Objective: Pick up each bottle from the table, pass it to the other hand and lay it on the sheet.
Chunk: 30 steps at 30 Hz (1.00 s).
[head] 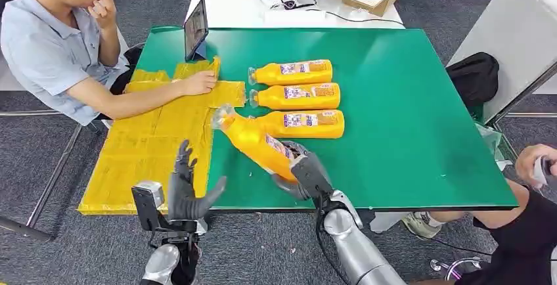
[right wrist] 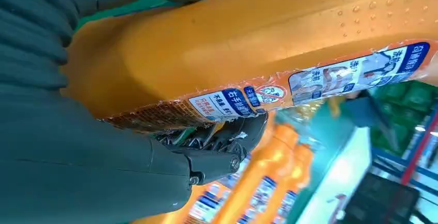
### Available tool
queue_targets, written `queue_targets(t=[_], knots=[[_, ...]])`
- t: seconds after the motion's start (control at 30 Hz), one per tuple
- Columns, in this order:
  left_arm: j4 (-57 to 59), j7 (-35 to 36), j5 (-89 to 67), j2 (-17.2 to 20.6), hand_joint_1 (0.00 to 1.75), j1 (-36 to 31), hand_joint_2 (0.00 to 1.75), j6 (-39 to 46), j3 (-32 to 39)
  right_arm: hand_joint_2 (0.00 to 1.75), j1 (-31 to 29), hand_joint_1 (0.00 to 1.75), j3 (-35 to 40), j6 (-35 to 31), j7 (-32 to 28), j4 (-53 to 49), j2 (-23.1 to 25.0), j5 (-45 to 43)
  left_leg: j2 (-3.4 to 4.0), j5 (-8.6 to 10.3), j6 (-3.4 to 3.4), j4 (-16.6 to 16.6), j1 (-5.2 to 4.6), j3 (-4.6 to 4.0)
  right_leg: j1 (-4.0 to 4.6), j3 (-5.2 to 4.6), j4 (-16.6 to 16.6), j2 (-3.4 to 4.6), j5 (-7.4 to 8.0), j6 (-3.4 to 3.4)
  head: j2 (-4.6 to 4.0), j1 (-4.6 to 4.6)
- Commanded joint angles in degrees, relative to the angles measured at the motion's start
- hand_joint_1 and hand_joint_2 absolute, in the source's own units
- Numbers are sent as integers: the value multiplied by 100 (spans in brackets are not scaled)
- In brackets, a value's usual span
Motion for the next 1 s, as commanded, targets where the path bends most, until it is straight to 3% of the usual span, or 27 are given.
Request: queue_targets(t=[0.03,0.17,0.43,0.7,0.87,1.0], knots=[[-36,174,350,389,0,-105,175,-896,-810,175,-21,175,547,-96,-69,-393,92,162,0,-9,-8,0,4,5,4,5,2,1,-10,-12,0,2],[113,83,564,386,0,-100,175,-1119,-929,175,-92,175,1049,-252,-187,1,119,330,11,-20,-11,-2,7,17,8,13,0,13,-16,-18,0,0],[120,78,563,384,0,-101,175,-1116,-930,175,-73,175,1061,-276,-202,7,139,336,3,-13,-8,-2,5,3,7,0,-1,4,-13,-14,0,2],[654,2,656,289,0,-355,175,-466,-751,175,139,175,2190,-855,-858,664,585,649,8,-11,-11,-10,9,6,10,1,-7,10,-10,-15,0,2],[763,-71,637,366,0,-353,175,-219,-766,175,146,175,2846,-1124,-1100,851,603,559,9,-20,-13,-13,10,25,14,16,-8,9,-20,-21,0,0],[846,-207,511,370,0,-408,175,125,-680,175,86,175,3111,-1105,-1160,871,579,299,1,-8,-7,-8,9,-11,11,-14,-4,1,-11,-13,0,0]])
